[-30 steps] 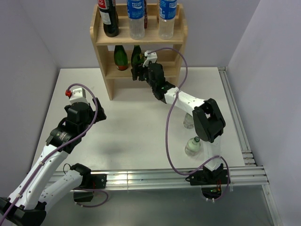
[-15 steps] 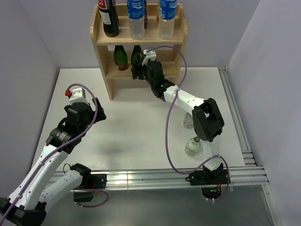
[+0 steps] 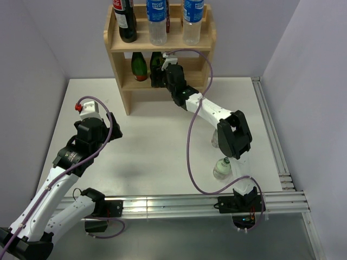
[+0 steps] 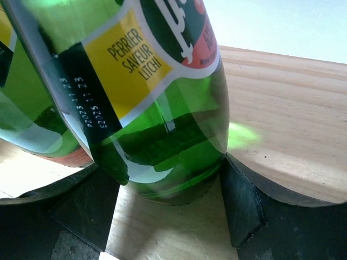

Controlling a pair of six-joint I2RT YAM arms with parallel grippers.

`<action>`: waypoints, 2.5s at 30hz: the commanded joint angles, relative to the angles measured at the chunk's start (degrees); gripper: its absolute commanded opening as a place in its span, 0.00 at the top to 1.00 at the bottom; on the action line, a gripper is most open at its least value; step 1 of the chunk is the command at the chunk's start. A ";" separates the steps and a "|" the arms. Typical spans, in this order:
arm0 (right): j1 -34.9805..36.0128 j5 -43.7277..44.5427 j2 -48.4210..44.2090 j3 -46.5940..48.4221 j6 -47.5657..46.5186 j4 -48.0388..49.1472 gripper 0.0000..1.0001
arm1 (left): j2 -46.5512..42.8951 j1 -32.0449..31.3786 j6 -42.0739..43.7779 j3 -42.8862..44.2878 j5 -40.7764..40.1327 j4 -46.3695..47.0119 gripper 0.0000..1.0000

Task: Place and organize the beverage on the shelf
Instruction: Place the drink on the shelf, then pick up the drink from the center of the board.

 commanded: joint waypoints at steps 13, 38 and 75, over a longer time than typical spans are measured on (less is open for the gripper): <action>-0.36 0.95 2.30 -6.74 2.08 -14.20 0.18 | -0.70 0.20 0.80 -0.34 0.73 1.96 0.01; 1.57 2.09 -9.12 -19.12 3.40 -10.95 0.06 | -1.40 0.20 0.10 -0.16 -0.50 1.34 0.00; 3.34 26.97 -55.17 -47.60 12.19 -31.86 0.07 | -4.65 0.82 -1.40 -0.42 -1.82 1.17 0.01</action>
